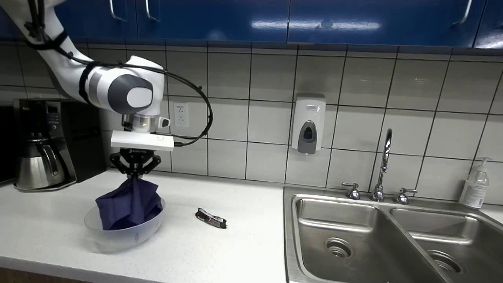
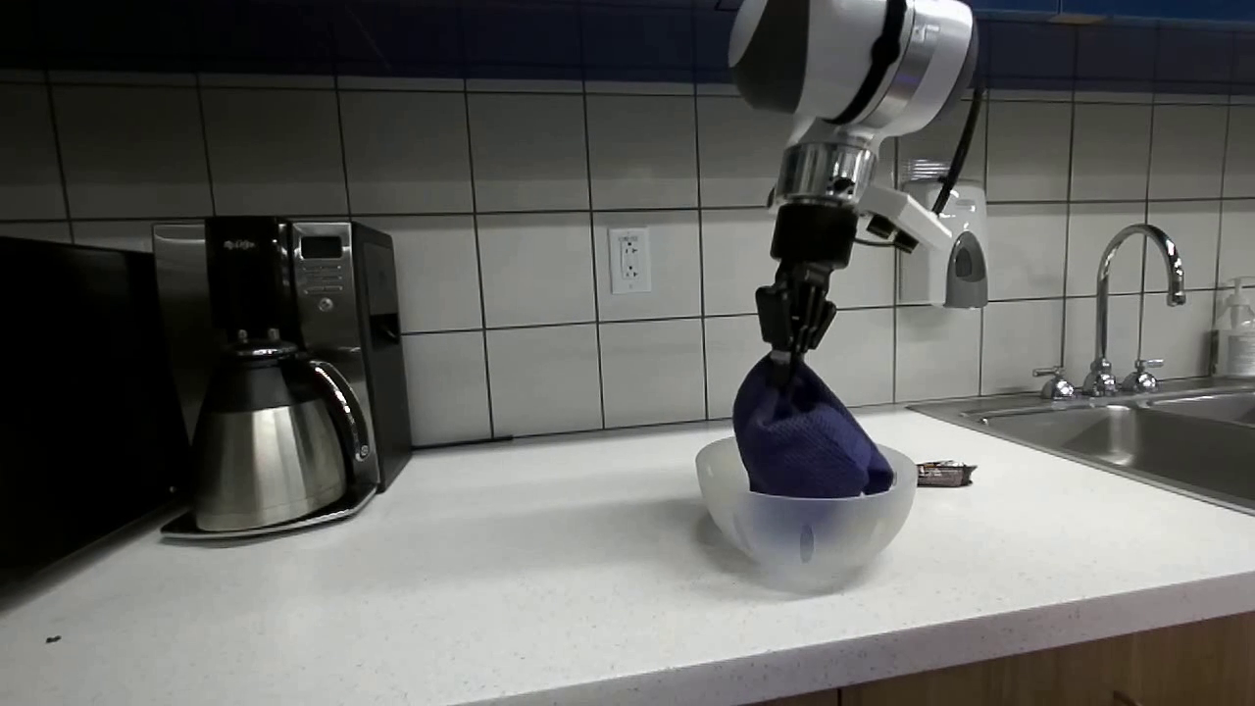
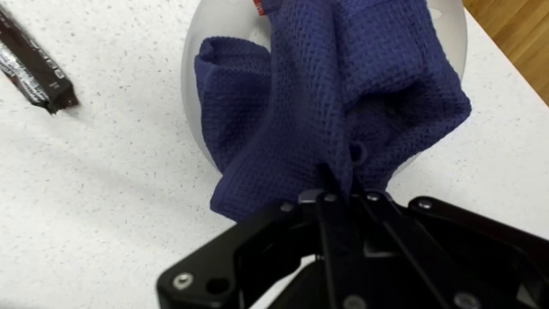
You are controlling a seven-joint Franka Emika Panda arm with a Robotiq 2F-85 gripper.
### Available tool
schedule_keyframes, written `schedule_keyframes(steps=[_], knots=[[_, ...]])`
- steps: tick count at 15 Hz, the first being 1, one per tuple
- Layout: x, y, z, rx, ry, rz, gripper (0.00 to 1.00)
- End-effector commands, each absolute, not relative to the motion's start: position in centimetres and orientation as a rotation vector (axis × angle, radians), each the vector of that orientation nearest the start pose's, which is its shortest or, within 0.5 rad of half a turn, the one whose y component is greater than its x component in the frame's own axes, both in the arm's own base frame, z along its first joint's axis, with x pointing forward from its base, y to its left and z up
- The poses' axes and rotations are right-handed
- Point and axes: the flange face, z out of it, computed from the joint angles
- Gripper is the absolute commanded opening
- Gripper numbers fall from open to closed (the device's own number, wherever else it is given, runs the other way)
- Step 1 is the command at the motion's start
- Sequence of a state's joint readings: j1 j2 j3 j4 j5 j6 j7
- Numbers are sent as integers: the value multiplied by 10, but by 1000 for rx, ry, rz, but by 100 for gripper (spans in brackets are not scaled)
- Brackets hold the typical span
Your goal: Put the cloth on the counter
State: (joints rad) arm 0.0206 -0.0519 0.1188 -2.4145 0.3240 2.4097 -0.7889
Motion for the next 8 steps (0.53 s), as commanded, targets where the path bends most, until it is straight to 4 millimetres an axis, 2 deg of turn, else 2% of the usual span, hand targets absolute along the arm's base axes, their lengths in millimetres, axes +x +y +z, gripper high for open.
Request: schedule_keyframes(steps=[1, 4, 8], knots=[[468, 58, 385, -2754, -972, -206, 1], [463, 42, 417, -2773, -947, -264, 1], [457, 18, 450, -2807, -887, -359, 1]])
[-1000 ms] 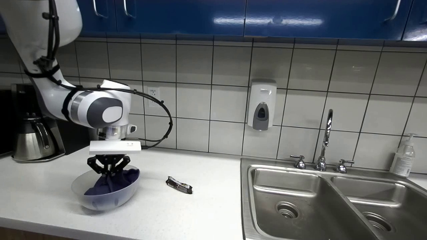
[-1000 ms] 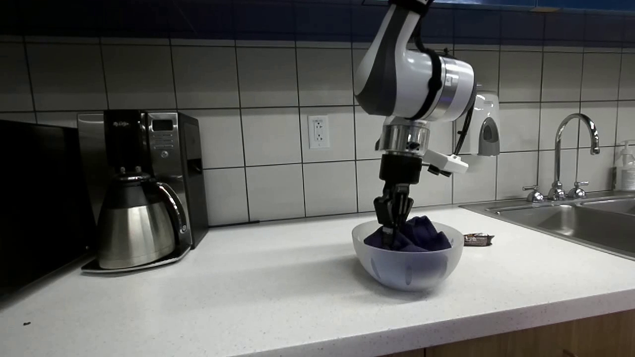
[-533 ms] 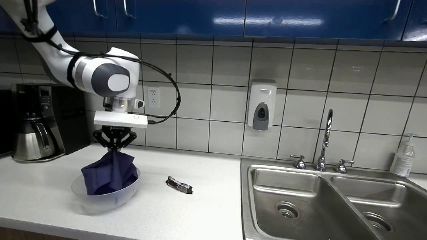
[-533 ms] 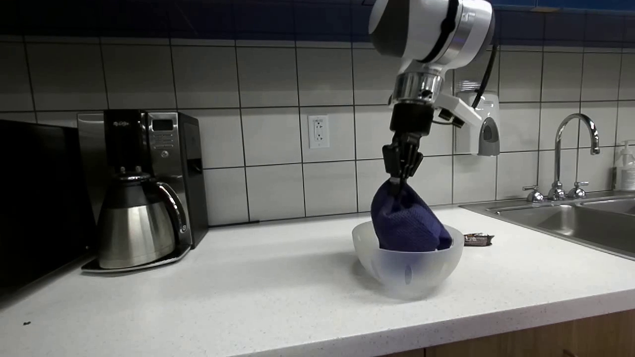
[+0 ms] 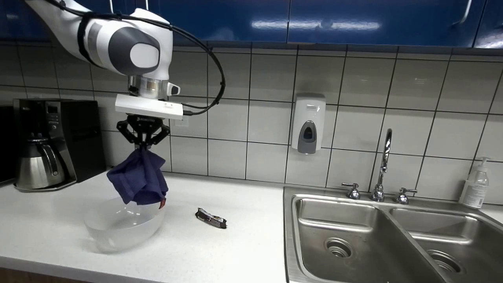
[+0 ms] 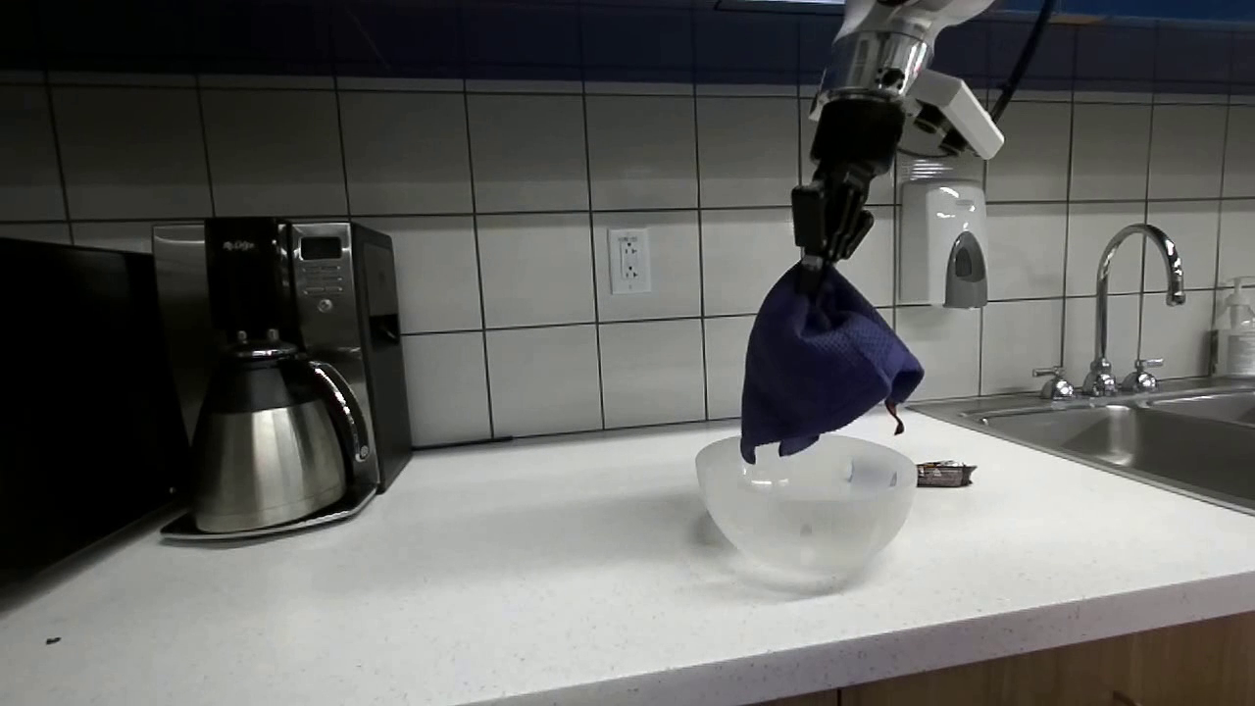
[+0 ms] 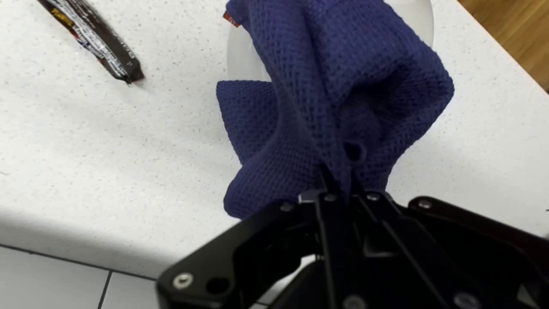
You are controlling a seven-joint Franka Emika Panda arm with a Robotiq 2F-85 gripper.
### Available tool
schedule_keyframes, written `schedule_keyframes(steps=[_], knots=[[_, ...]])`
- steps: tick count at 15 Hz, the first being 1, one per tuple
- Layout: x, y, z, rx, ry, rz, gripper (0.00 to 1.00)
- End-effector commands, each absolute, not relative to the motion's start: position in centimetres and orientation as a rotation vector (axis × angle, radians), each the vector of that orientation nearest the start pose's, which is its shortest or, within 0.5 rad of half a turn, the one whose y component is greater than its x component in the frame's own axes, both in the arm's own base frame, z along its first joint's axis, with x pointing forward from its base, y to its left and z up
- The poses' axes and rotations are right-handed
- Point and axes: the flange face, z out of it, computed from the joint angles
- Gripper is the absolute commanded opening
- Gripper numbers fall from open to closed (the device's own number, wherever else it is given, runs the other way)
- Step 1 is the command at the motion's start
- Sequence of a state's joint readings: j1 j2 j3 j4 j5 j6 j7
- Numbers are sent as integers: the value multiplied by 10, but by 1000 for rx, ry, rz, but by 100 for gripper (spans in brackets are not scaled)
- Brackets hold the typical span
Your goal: Put the cloth on the counter
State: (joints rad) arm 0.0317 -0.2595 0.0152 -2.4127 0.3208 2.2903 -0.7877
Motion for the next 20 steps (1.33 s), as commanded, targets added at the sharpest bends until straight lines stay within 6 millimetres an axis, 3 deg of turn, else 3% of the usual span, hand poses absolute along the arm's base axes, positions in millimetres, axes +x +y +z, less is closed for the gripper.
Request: schedule_keyframes(steps=[1, 4, 7, 13, 16, 20], knots=[[455, 13, 456, -2814, -876, -379, 1], [448, -5, 462, -2850, -827, -407, 1], [444, -28, 456, -2925, -747, -393, 1], [430, -96, 446, -3095, -551, -292, 1], [415, -111, 421, -3139, -488, -167, 1], [405, -105, 377, -3127, -368, -90, 1]])
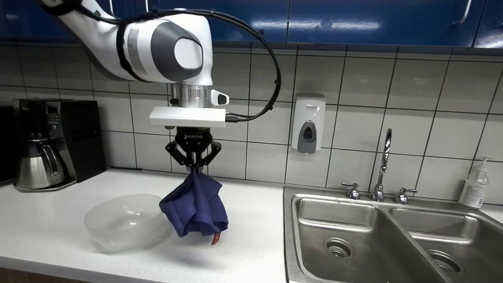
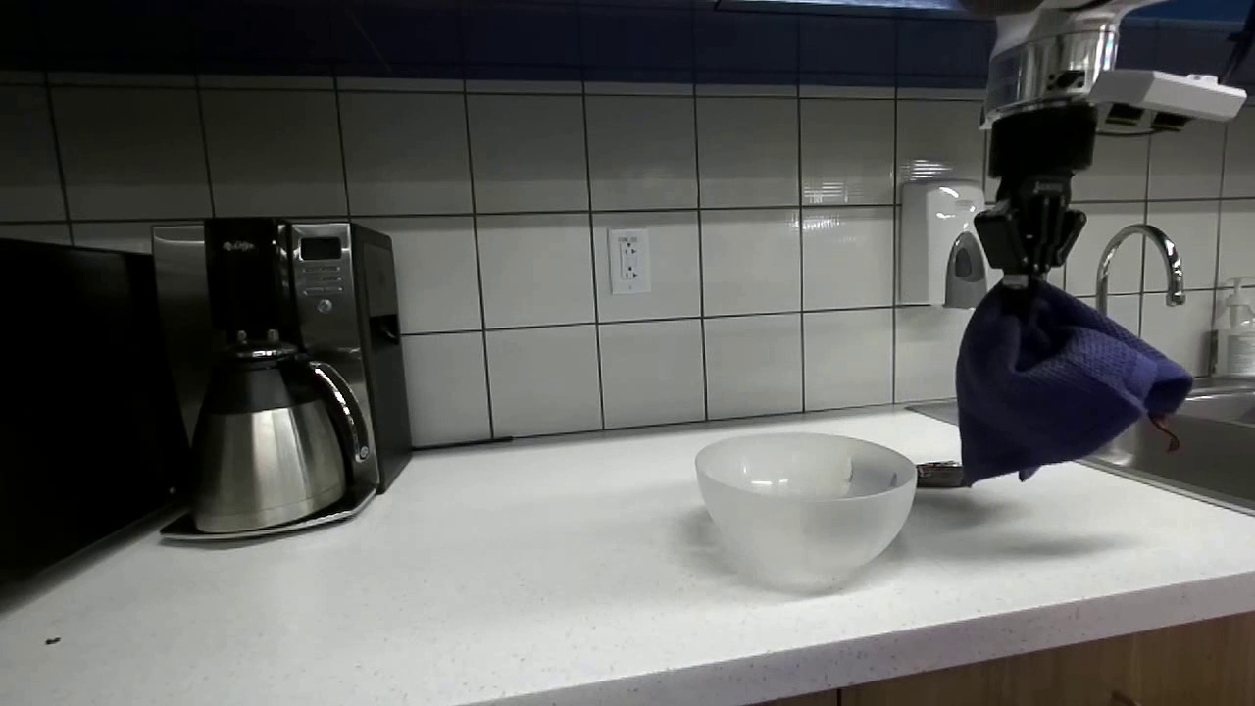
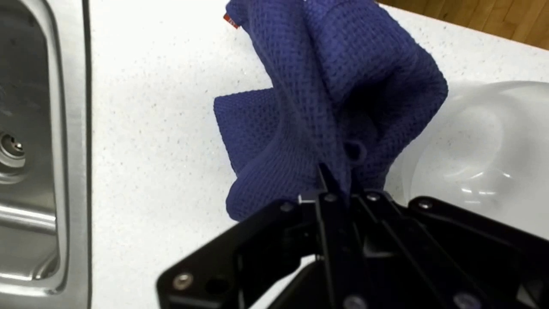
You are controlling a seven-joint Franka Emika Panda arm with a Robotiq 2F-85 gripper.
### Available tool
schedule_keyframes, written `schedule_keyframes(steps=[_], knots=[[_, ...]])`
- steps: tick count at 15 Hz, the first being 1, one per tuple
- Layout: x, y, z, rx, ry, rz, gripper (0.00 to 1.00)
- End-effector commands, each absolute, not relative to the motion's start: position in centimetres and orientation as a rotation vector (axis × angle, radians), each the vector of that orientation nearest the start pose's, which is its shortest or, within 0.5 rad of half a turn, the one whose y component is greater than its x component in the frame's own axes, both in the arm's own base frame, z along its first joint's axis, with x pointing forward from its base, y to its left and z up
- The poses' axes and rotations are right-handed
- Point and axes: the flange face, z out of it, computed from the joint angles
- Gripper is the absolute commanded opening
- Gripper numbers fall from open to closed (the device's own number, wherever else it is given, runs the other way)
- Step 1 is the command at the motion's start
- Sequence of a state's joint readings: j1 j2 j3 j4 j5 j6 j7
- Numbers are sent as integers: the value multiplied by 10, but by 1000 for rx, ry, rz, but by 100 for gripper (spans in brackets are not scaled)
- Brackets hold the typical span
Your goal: Put the cloth on the counter
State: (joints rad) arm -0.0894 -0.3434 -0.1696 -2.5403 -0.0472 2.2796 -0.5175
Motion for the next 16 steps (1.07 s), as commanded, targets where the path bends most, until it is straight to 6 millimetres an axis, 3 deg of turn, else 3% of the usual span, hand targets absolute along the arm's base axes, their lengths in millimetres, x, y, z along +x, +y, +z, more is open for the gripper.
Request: schedule_keyframes(steps=[1, 8, 11, 12, 14, 16], knots=[[403, -104, 367, -3123, -331, -67, 1], [416, -109, 296, -3193, -169, -53, 1], [425, -112, 275, -3239, -122, -85, 1], [425, -112, 272, -3247, -94, -65, 30], [421, -107, 275, -3248, -79, -7, 36], [414, -103, 287, -3243, -81, 50, 51]])
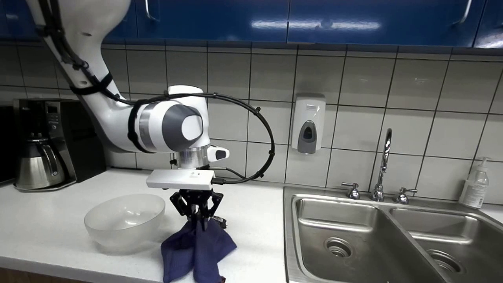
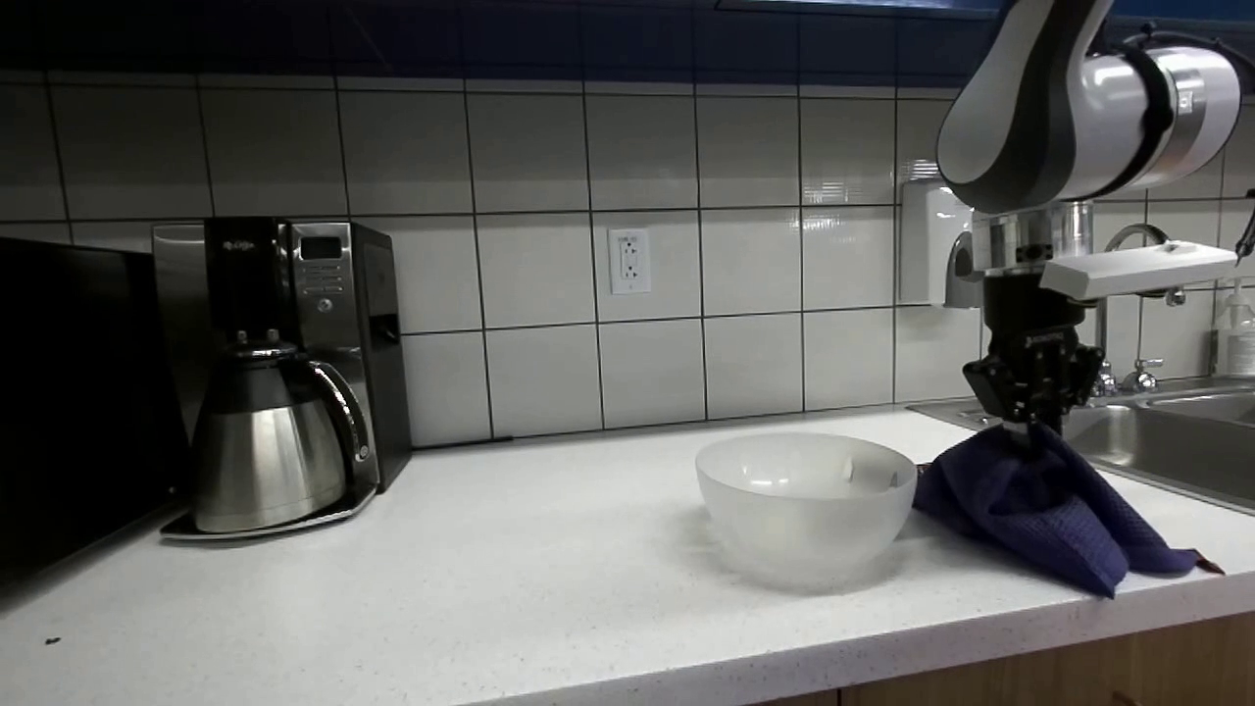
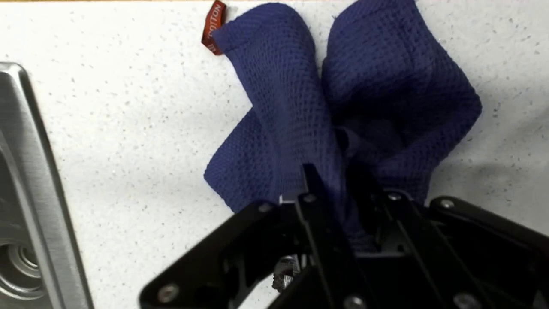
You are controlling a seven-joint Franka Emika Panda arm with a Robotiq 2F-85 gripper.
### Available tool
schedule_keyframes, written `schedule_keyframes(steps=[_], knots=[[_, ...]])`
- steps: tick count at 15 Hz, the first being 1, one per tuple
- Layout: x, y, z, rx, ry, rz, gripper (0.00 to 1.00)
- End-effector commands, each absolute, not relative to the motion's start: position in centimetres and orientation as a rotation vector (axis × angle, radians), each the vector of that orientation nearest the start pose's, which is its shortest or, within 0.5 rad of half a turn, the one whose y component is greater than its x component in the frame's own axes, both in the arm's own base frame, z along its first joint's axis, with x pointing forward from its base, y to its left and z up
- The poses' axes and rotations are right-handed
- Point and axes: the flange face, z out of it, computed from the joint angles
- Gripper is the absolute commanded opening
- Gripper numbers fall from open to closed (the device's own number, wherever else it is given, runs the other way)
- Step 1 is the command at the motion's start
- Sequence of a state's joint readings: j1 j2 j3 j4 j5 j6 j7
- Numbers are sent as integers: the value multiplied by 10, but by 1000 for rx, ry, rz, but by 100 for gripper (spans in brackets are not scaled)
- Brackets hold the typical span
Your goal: Put the cloth on the counter
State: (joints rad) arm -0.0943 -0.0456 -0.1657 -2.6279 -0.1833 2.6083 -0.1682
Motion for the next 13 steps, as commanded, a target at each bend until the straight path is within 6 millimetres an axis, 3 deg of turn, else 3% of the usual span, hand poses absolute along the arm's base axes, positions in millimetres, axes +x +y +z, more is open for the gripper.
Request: schedule_keyframes(steps=[1, 5, 7, 8, 9, 10, 13], knots=[[411, -102, 294, -3244, -90, 69, 59], [393, -101, 332, -3220, -117, 136, 89], [383, -99, 350, -3214, -132, 163, 100], [377, -98, 357, -3214, -135, 184, 100], [392, -102, 338, -3212, -100, 169, 95], [388, -101, 346, -3210, -100, 176, 100], [383, -100, 355, -3209, -100, 166, 100]])
